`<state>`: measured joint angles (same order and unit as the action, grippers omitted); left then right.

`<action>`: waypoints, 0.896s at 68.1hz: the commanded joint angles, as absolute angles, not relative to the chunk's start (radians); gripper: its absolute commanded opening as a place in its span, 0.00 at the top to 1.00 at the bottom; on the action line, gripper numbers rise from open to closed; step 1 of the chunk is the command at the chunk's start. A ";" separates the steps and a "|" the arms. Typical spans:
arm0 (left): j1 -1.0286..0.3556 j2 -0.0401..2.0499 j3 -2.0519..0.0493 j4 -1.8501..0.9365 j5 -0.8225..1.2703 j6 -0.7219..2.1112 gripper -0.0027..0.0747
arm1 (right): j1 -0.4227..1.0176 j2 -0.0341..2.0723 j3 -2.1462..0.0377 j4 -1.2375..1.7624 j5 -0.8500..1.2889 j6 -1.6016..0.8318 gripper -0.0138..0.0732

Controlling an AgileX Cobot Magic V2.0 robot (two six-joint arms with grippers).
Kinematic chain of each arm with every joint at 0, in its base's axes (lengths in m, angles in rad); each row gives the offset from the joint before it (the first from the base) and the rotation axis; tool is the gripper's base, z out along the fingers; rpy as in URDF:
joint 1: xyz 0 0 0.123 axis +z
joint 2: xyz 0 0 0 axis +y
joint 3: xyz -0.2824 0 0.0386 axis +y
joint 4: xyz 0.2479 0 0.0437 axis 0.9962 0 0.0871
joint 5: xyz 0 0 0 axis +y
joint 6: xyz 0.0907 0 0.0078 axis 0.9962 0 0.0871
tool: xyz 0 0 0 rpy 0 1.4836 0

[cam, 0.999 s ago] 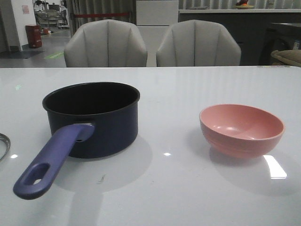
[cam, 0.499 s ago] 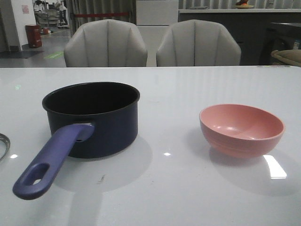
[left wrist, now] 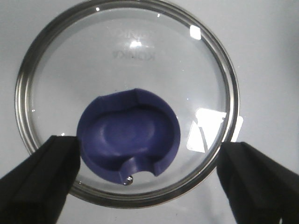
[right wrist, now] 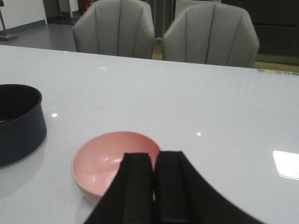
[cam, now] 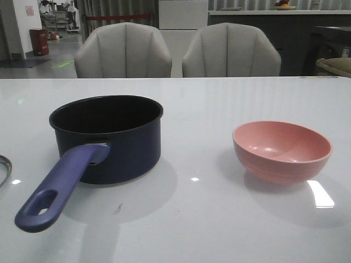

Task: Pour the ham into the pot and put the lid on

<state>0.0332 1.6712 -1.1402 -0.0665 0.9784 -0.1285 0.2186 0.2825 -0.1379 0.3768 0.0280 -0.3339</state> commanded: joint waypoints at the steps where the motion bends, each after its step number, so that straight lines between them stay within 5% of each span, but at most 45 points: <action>1: 0.036 1.669 -1.182 -0.082 0.980 -0.124 0.14 | 0.217 0.288 -0.166 0.375 -0.049 -0.337 0.67; 61: 0.078 1.736 -1.194 -0.112 0.948 -0.066 0.20 | 0.217 0.288 -0.166 0.375 -0.049 -0.337 0.67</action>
<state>0.0758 1.7766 -1.1715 -0.0998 0.9534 -0.0720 0.2186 0.2825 -0.1379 0.3768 0.0280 -0.3339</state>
